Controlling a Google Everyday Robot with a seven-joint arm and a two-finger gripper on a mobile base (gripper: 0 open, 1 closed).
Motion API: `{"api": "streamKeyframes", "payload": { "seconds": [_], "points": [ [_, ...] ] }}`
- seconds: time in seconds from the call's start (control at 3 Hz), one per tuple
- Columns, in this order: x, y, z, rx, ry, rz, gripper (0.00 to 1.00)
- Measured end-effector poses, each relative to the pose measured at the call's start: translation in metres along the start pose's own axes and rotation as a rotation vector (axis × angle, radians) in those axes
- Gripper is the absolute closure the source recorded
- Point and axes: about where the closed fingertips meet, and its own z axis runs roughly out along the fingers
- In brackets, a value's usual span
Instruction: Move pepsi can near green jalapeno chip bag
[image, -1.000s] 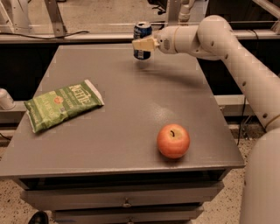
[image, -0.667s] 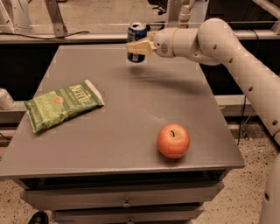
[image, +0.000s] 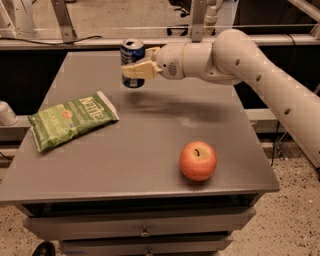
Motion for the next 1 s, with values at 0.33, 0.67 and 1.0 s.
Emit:
{"api": "streamKeyframes", "payload": {
  "seconds": [0.33, 0.67, 1.0],
  "points": [
    [0.0, 0.0, 0.0, 0.0, 0.0, 0.0, 1.0],
    [0.007, -0.007, 0.001, 0.009, 0.021, 0.004, 1.0],
    [0.024, 0.001, 0.002, 0.008, 0.045, 0.025, 1.0]
  ]
}}
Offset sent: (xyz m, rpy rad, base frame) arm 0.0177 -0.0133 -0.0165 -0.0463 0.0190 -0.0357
